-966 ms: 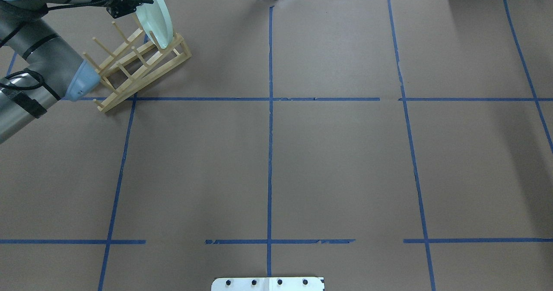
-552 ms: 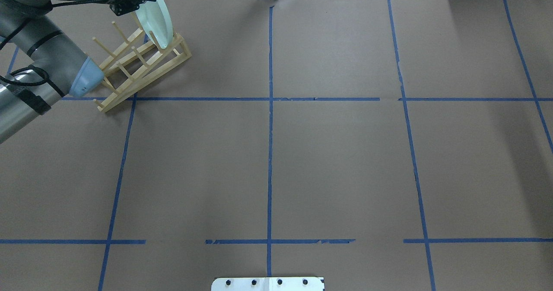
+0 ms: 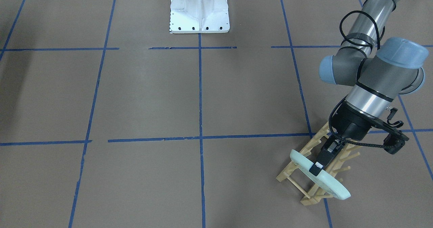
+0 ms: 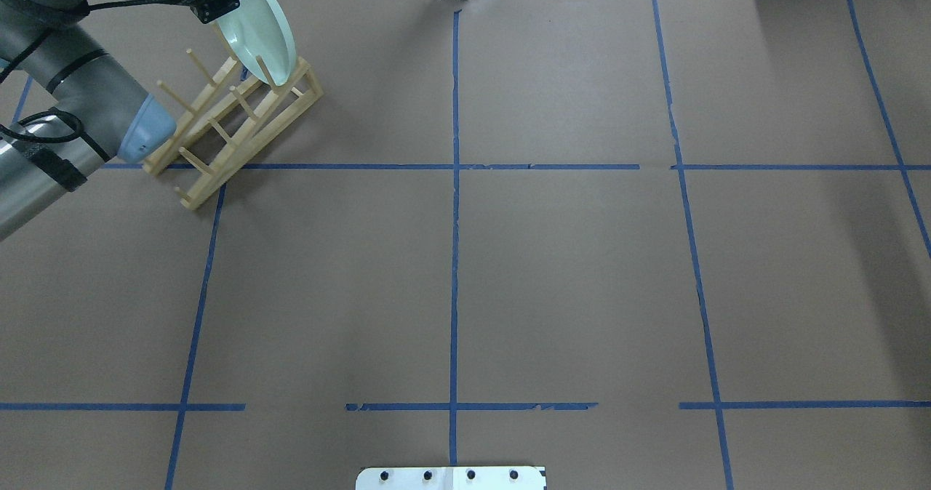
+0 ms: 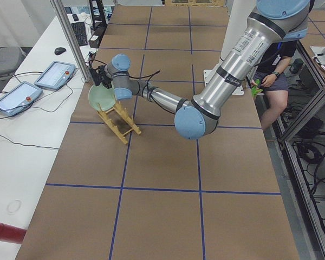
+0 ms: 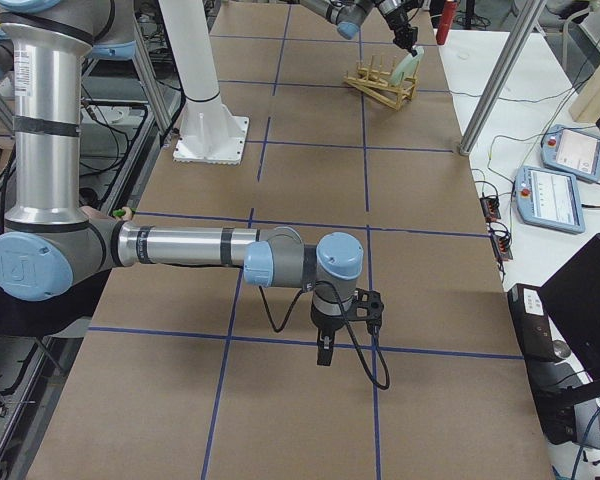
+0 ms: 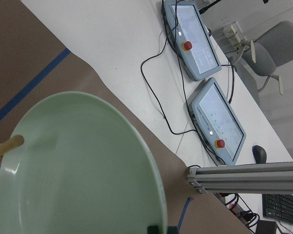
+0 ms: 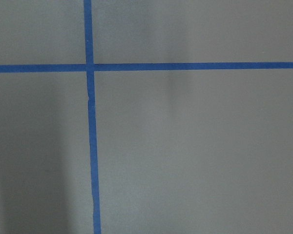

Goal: Place plate on table
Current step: 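Lift the plate up out of the wooden rack with the left gripper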

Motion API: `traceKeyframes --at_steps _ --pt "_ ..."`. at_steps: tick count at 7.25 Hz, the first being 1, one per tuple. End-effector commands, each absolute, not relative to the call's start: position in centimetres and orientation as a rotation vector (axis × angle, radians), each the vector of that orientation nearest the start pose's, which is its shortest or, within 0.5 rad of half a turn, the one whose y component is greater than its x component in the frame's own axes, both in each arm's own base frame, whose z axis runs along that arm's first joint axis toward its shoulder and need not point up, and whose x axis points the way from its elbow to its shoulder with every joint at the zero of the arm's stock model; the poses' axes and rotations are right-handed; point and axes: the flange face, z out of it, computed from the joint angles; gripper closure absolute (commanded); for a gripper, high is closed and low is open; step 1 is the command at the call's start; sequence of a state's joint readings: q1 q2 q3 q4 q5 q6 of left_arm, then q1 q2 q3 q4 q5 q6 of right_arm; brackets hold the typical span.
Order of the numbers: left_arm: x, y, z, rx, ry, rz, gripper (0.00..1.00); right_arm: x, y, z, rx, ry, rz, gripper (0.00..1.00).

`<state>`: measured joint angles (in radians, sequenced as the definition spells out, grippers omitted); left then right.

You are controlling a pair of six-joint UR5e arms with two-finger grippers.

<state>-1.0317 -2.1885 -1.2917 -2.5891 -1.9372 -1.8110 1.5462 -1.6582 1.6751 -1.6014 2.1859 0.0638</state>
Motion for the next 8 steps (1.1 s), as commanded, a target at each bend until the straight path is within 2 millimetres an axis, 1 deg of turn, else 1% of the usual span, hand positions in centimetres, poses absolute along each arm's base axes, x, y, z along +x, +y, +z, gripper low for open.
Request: traceKeyframes --at_steps 1,2,3,4,5,6,7,8 --pt "25.6 -68.0 29.0 0.25 1.438 -0.796 1.0 6.5 -45.5 66.2 -0.04 -0.614 0.041 0.0" --pt "22.9 -68.3 28.6 0.243 1.451 -0.783 1.0 6.4 -45.5 66.2 -0.041 -0.614 0.04 0.0" --pt "20.7 -68.6 28.5 0.228 1.457 -0.771 1.0 6.4 -45.5 66.2 -0.041 -0.614 0.041 0.0" --pt "19.5 -68.3 27.3 0.257 1.47 -0.728 1.0 6.5 -45.5 66.2 -0.041 -0.614 0.043 0.0" --pt "17.1 -67.9 25.9 0.248 1.494 -0.706 1.0 6.5 -45.5 66.2 -0.041 -0.614 0.043 0.0" --pt "15.1 -67.1 24.5 0.223 1.517 -0.661 1.0 6.5 -45.5 66.2 -0.04 -0.614 0.041 0.0" --pt "15.0 -65.3 22.3 0.17 1.502 -0.625 1.0 6.5 -45.5 66.2 -0.04 -0.614 0.041 0.0" --pt "14.3 -63.0 19.0 0.183 1.45 -0.587 1.0 6.5 -45.5 66.2 -0.041 -0.614 0.043 0.0"
